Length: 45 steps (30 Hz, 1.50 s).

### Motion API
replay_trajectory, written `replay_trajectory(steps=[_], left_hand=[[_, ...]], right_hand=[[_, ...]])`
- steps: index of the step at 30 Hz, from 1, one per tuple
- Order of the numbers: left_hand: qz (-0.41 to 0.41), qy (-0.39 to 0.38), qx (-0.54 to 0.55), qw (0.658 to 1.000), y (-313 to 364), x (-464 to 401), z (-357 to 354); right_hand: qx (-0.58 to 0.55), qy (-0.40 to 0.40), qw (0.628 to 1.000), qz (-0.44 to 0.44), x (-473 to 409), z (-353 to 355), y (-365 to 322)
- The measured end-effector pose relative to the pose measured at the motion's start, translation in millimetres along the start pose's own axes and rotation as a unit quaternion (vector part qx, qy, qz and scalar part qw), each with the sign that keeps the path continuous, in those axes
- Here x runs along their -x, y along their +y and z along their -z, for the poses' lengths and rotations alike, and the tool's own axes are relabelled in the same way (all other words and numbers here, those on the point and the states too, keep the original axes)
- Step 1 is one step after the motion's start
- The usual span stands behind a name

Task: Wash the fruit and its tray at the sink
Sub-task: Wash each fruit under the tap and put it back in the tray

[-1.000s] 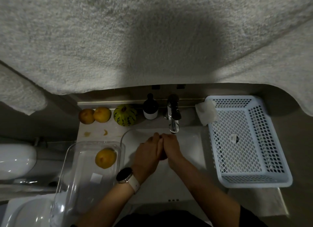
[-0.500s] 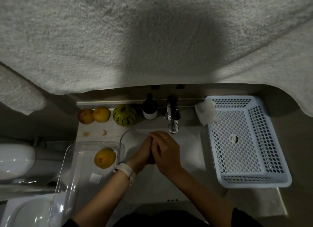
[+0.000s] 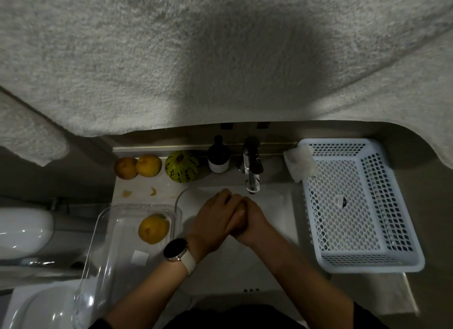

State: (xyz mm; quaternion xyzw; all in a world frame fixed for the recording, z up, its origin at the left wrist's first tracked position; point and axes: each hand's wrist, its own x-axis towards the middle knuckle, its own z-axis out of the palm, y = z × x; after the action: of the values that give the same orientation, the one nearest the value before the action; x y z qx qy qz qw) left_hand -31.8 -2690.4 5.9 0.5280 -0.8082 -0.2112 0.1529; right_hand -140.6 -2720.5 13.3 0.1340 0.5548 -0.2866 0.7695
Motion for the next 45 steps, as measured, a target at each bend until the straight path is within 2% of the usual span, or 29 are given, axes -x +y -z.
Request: replay_trajectory(steps=[3, 6, 8, 11, 12, 13, 14, 16, 18, 19, 20, 21, 23, 25, 28, 30, 31, 33, 35, 36, 37, 39, 40, 41, 43, 44, 45], left_hand=[[0.144, 0.1, 0.196, 0.965, 6.6, 0.4, -2.9], [0.257, 0.159, 0.26, 0.917, 12.4, 1.5, -9.4], [0.298, 0.171, 0.301, 0.89, 14.4, 1.8, -10.2], [0.321, 0.166, 0.402, 0.842, 17.1, 3.3, -13.8], [0.334, 0.162, 0.401, 0.837, 16.2, 3.0, -15.9], [0.352, 0.154, 0.392, 0.836, 14.7, 2.2, -17.9], [0.367, 0.139, 0.394, 0.831, 11.6, 1.9, -20.7], [0.397, 0.081, 0.452, 0.795, 3.0, 1.8, -20.1], [0.401, 0.009, 0.509, 0.762, -2.4, 0.7, -12.7], [0.39, -0.007, 0.504, 0.771, -3.3, 0.3, -8.6], [0.371, -0.01, 0.475, 0.798, -2.8, -0.4, -5.1], [0.345, 0.0, 0.422, 0.838, -2.8, -0.8, -2.5], [0.27, 0.034, 0.316, 0.909, -0.7, -0.1, 0.3], [0.181, 0.063, 0.24, 0.952, 2.5, 3.5, 1.7], [0.159, 0.112, 0.22, 0.956, 4.8, 5.6, 1.8], [0.194, 0.15, 0.28, 0.928, 11.3, 5.8, 2.4], [0.226, 0.166, 0.329, 0.902, 15.7, 4.5, 2.5], [0.302, 0.207, 0.384, 0.848, 21.4, -1.6, -3.3], [0.384, 0.21, 0.38, 0.815, 23.9, -7.8, -9.8], [0.413, 0.196, 0.385, 0.801, 21.4, -8.8, -15.9], [0.431, 0.17, 0.397, 0.792, 19.9, -9.4, -18.3], [0.416, 0.122, 0.372, 0.821, 14.0, -5.9, -21.5], [0.397, 0.105, 0.347, 0.843, 13.0, -4.4, -21.2], [0.378, 0.106, 0.335, 0.857, 12.2, -2.4, -20.0], [0.318, 0.123, 0.316, 0.885, 13.1, -0.3, -17.5], [0.288, 0.116, 0.325, 0.893, 12.0, -0.5, -17.0], [0.274, 0.134, 0.302, 0.903, 10.3, -1.0, -15.3]], right_hand=[[0.031, 0.048, 0.992, 0.111, -3.3, -4.8, 10.2], [0.11, 0.13, 0.958, 0.232, -7.6, -5.5, 26.8], [0.155, 0.121, 0.932, 0.306, -5.4, -3.7, 32.8], [0.233, 0.06, 0.883, 0.403, 0.8, -0.5, 37.7], [0.279, 0.045, 0.849, 0.447, 1.7, 1.4, 38.1], [0.336, 0.031, 0.799, 0.498, 2.5, 3.9, 38.0], [0.392, 0.022, 0.738, 0.549, 2.1, 5.7, 37.1], [0.476, 0.001, 0.619, 0.624, 2.2, 7.5, 34.6], [0.561, 0.005, 0.469, 0.682, 0.9, 11.0, 28.9], [0.587, 0.007, 0.421, 0.691, -2.4, 13.6, 26.1], [0.601, -0.006, 0.43, 0.674, -2.9, 13.7, 24.1], [0.595, -0.012, 0.487, 0.639, -0.3, 10.7, 24.1], [0.531, 0.017, 0.638, 0.557, 2.6, 1.4, 24.0], [0.469, 0.044, 0.76, 0.448, 0.5, -9.7, 17.0], [0.377, 0.036, 0.89, 0.254, -0.4, -14.2, 2.0], [0.259, 0.022, 0.956, 0.138, 4.5, -13.3, 0.4], [0.203, 0.023, 0.97, 0.131, 4.7, -13.0, 3.0], [0.16, 0.036, 0.965, 0.207, 5.2, -14.8, 13.8], [0.212, 0.042, 0.913, 0.346, 8.1, -13.8, 27.2], [0.276, 0.041, 0.861, 0.426, 8.5, -9.6, 32.9], [0.349, 0.037, 0.791, 0.501, 7.3, -3.9, 35.6], [0.477, 0.018, 0.647, 0.595, 0.6, 8.7, 35.2], [0.518, 0.007, 0.599, 0.611, -0.9, 12.7, 33.6], [0.545, 0.0, 0.567, 0.618, -2.2, 15.7, 30.5], [0.58, -0.003, 0.535, 0.614, -4.1, 15.6, 23.6], [0.583, -0.005, 0.55, 0.598, -4.5, 13.4, 21.5], [0.574, 0.001, 0.589, 0.569, -4.9, 9.8, 19.2]])
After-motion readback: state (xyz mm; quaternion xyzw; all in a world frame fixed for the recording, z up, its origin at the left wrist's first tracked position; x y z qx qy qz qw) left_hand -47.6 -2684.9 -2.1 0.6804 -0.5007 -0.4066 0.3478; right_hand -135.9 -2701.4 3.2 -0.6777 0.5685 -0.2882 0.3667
